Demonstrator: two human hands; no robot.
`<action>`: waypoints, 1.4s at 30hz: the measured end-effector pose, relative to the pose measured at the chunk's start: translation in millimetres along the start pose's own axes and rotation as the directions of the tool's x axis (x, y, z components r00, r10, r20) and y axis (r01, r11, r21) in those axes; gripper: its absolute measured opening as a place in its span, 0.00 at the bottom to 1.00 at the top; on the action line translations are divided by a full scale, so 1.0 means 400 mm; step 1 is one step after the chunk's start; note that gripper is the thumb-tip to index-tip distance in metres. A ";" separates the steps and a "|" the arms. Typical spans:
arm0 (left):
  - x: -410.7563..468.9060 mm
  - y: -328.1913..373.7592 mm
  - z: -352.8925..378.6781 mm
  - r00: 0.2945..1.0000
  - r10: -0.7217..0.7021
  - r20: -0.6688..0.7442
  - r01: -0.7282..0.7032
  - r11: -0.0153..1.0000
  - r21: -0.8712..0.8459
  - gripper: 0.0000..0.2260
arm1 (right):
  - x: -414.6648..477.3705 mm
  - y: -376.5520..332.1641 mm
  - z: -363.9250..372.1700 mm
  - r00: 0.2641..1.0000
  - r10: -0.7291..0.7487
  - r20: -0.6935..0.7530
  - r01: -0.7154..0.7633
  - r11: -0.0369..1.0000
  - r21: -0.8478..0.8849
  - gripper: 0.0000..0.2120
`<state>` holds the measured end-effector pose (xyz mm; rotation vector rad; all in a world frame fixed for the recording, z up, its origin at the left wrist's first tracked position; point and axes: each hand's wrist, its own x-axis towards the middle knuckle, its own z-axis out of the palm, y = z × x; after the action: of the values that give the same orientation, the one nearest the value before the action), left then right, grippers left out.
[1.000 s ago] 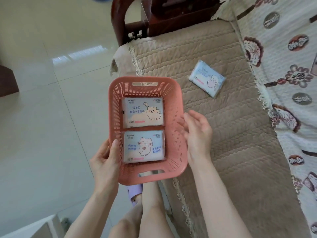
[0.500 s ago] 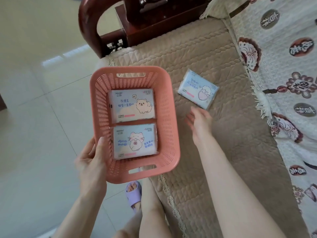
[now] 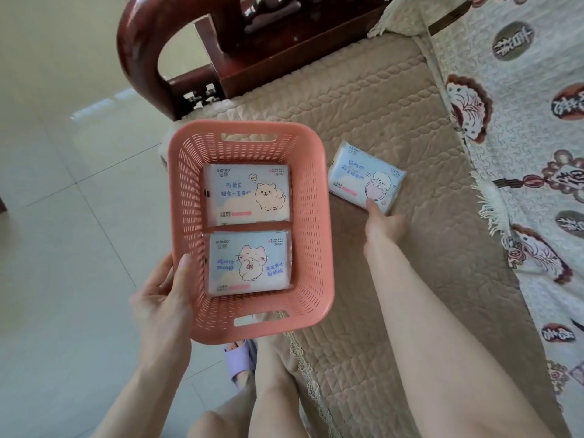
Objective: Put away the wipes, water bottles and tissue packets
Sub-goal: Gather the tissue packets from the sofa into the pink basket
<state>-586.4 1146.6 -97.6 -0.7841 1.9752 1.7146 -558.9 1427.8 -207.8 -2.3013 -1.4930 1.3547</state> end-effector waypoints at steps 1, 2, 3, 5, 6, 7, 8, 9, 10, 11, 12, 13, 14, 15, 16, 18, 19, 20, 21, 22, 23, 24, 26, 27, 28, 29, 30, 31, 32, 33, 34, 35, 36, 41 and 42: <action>0.003 0.001 -0.001 1.000 -0.002 0.001 0.002 1.000 0.005 0.07 | 0.004 -0.001 0.003 1.000 0.007 -0.001 -0.007 1.000 0.015 0.24; 0.006 0.001 -0.002 1.000 0.000 0.000 0.000 1.000 0.008 0.08 | 0.008 -0.002 0.005 1.000 0.010 0.002 -0.010 0.999 0.039 0.22; 0.007 0.002 -0.002 1.000 0.001 -0.003 -0.001 1.000 0.006 0.08 | 0.012 -0.003 0.006 1.000 0.012 0.007 -0.012 0.998 0.059 0.20; 0.009 0.004 -0.002 1.000 0.002 -0.006 -0.002 1.000 -0.001 0.08 | 0.018 -0.006 0.006 1.000 0.019 0.012 -0.020 0.993 0.119 0.15; 0.009 0.005 -0.001 1.000 0.005 -0.008 -0.005 1.000 0.000 0.09 | 0.018 -0.009 0.004 0.999 0.027 0.021 -0.030 0.985 0.168 0.12; 0.007 0.006 0.000 1.000 0.006 -0.011 -0.006 1.000 0.001 0.09 | 0.016 -0.013 0.000 0.999 0.036 0.036 -0.043 0.972 0.231 0.10; 0.006 0.005 -0.001 1.000 0.008 -0.014 -0.008 1.000 0.004 0.09 | 0.013 -0.017 -0.003 0.998 0.040 0.058 -0.055 0.951 0.303 0.08; 0.004 0.005 -0.002 1.000 0.004 -0.016 -0.004 1.000 0.003 0.08 | 0.005 -0.021 -0.008 0.996 0.038 0.083 -0.067 0.926 0.372 0.07; 0.001 0.007 -0.006 1.000 0.000 -0.019 0.000 1.000 -0.002 0.08 | -0.003 -0.025 -0.013 0.994 0.031 0.105 -0.072 0.904 0.420 0.06; -0.002 0.008 -0.009 1.000 -0.005 -0.025 0.005 1.000 -0.011 0.08 | -0.014 -0.029 -0.018 0.992 0.021 0.122 -0.074 0.890 0.451 0.05; -0.005 0.009 -0.014 0.999 -0.007 -0.032 0.006 1.000 -0.020 0.08 | -0.026 -0.031 -0.022 0.991 0.009 0.132 -0.071 0.877 0.475 0.06; -0.011 0.013 -0.022 0.999 -0.006 -0.039 0.005 0.999 -0.032 0.08 | -0.042 -0.036 -0.027 0.989 -0.006 0.144 -0.067 0.866 0.496 0.07; -0.014 0.014 -0.027 0.999 -0.006 -0.045 0.004 0.999 -0.040 0.09 | -0.054 -0.039 -0.031 0.988 -0.017 0.154 -0.066 0.853 0.518 0.07; -0.017 0.017 -0.035 0.999 -0.005 -0.049 0.002 0.999 -0.050 0.09 | -0.069 -0.043 -0.034 0.985 -0.032 0.169 -0.065 0.841 0.538 0.07; -0.021 0.019 -0.046 0.999 0.001 -0.052 -0.004 0.998 -0.057 0.09 | -0.087 -0.046 -0.036 0.981 -0.049 0.186 -0.064 0.829 0.555 0.06; -0.026 0.022 -0.072 0.998 0.005 -0.060 -0.009 0.998 -0.066 0.09 | -0.124 -0.055 -0.039 0.973 -0.090 0.215 -0.050 0.821 0.568 0.06; -0.025 0.016 -0.079 0.998 0.001 -0.064 -0.005 0.998 -0.067 0.09 | -0.133 -0.056 -0.040 0.970 -0.100 0.223 -0.047 0.818 0.574 0.06; -0.029 0.022 -0.109 0.997 0.003 -0.076 -0.010 0.996 -0.087 0.09 | -0.168 -0.060 -0.035 0.961 -0.129 0.243 -0.037 0.814 0.579 0.06; -0.028 0.018 -0.115 0.997 -0.002 -0.078 -0.005 0.997 -0.083 0.08 | -0.179 -0.062 -0.037 0.958 -0.140 0.252 -0.034 0.811 0.583 0.05; -0.025 0.014 -0.128 0.997 -0.004 -0.080 -0.002 0.997 -0.082 0.08 | -0.194 -0.066 -0.035 0.953 -0.152 0.262 -0.030 0.813 0.582 0.05; -0.024 0.015 -0.155 0.995 -0.004 -0.098 -0.005 0.995 -0.095 0.08 | -0.227 -0.068 -0.025 0.946 -0.168 0.275 -0.024 0.813 0.581 0.05; -0.022 0.012 -0.184 0.994 -0.005 -0.111 -0.007 0.994 -0.106 0.08 | -0.258 -0.066 -0.015 0.938 -0.184 0.295 -0.021 0.816 0.577 0.05; -0.015 0.003 -0.227 0.991 -0.014 -0.136 -0.001 0.994 -0.110 0.07 | -0.312 -0.067 0.003 0.924 -0.204 0.324 -0.022 0.816 0.577 0.05; -0.012 0.001 -0.249 0.989 -0.019 -0.147 0.002 0.993 -0.119 0.07 | -0.342 -0.065 0.014 0.914 -0.213 0.345 -0.026 0.817 0.575 0.05; -0.009 -0.001 -0.269 0.988 -0.022 -0.156 0.002 0.992 -0.127 0.08 | -0.369 -0.062 0.025 0.905 -0.221 0.363 -0.029 0.819 0.572 0.05; -0.006 -0.003 -0.293 0.986 -0.025 -0.167 0.002 0.991 -0.137 0.07 | -0.401 -0.057 0.039 0.896 -0.229 0.380 -0.031 0.822 0.568 0.05; -0.001 -0.005 -0.314 0.983 -0.025 -0.180 -0.002 0.989 -0.150 0.07 | -0.433 -0.052 0.051 0.889 -0.236 0.393 -0.029 0.826 0.562 0.05; 0.005 -0.008 -0.335 0.981 -0.029 -0.194 -0.003 0.987 -0.161 0.08 | -0.463 -0.045 0.063 0.882 -0.243 0.404 -0.028 0.829 0.558 0.06; 0.011 -0.013 -0.358 0.977 -0.037 -0.208 0.000 0.985 -0.174 0.07 | -0.492 -0.037 0.077 0.877 -0.251 0.411 -0.022 0.831 0.555 0.06; 0.017 -0.019 -0.383 0.973 -0.049 -0.225 0.005 0.981 -0.192 0.07 | -0.524 -0.031 0.091 0.872 -0.257 0.417 -0.017 0.835 0.550 0.06; 0.023 -0.025 -0.409 0.968 -0.062 -0.244 0.011 0.978 -0.207 0.06 | -0.554 -0.025 0.106 0.868 -0.263 0.421 -0.010 0.839 0.544 0.06; 0.028 -0.031 -0.437 0.962 -0.072 -0.263 0.012 0.975 -0.224 0.06 | -0.585 -0.021 0.122 0.865 -0.271 0.423 -0.002 0.841 0.542 0.07; 0.033 -0.039 -0.451 0.957 -0.077 -0.278 0.011 0.973 -0.230 0.06 | -0.602 -0.019 0.130 0.866 -0.281 0.413 0.012 0.839 0.544 0.07; 0.061 -0.063 -0.577 0.923 -0.088 -0.374 -0.011 0.967 -0.255 0.07 | -0.737 -0.002 0.206 0.822 -0.339 0.458 0.051 0.844 0.534 0.07; 0.067 -0.069 -0.602 0.916 -0.101 -0.389 -0.007 0.963 -0.268 0.07 | -0.765 0.004 0.222 0.805 -0.346 0.483 0.049 0.849 0.526 0.07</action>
<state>-575.2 903.2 -96.8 -1.3620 1.9706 1.9348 -661.2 1158.9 -71.1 -1.4372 -1.2412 2.1601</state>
